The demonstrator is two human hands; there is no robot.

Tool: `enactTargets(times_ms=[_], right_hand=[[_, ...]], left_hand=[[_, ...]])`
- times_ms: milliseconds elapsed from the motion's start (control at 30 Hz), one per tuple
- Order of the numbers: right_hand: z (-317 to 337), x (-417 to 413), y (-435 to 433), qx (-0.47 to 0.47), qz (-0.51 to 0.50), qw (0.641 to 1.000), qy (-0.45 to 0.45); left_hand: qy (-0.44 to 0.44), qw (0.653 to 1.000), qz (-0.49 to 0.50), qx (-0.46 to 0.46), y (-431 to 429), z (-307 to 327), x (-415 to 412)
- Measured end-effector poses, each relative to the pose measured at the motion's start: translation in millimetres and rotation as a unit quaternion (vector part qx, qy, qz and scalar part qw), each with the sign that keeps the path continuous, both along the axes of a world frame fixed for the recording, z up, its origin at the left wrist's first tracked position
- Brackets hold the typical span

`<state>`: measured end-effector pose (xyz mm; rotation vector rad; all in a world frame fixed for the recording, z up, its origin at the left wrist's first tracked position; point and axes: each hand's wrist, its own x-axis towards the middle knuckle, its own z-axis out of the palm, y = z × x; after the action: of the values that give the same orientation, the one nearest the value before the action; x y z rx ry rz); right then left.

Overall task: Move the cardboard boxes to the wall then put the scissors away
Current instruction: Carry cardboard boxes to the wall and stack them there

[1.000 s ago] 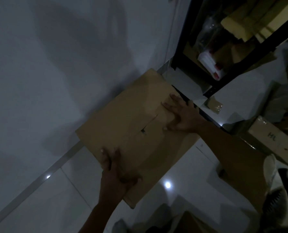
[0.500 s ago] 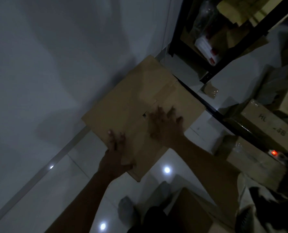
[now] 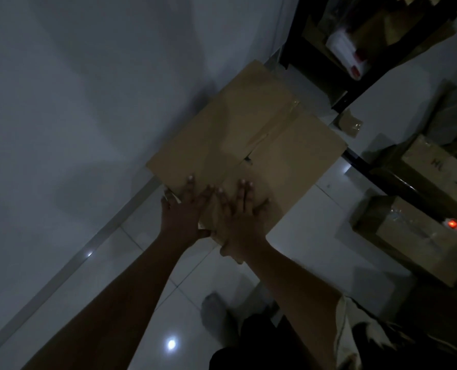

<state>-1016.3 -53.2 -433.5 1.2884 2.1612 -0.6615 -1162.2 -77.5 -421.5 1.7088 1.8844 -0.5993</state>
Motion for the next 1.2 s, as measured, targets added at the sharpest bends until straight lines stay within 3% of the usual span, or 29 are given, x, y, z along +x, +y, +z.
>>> enactTargets(times_ms=[433, 933, 1000, 1067, 1133, 1200], right_hand=[[0, 28, 55, 0.029, 0.049, 0.998, -0.023], [9, 31, 80, 0.004, 0.054, 0.998, -0.012], [14, 34, 81, 0.011, 0.002, 1.000, 0.010], [17, 39, 76, 0.021, -0.125, 0.991, 0.034], [17, 44, 71, -0.014, -0.293, 0.954, 0.063], [16, 46, 66, -0.054, -0.363, 0.925, 0.098]], left_hand=[[-0.007, 0.998, 0.000, 0.069, 42, -4, 24], [0.013, 1.000, 0.008, 0.001, 67, 1, 26], [0.008, 1.000, 0.020, -0.011, 71, 5, 28], [0.001, 0.998, 0.042, -0.035, 74, 9, 32], [-0.009, 0.997, 0.050, -0.053, 75, 12, 33], [-0.008, 0.998, 0.037, -0.054, 73, 11, 31]])
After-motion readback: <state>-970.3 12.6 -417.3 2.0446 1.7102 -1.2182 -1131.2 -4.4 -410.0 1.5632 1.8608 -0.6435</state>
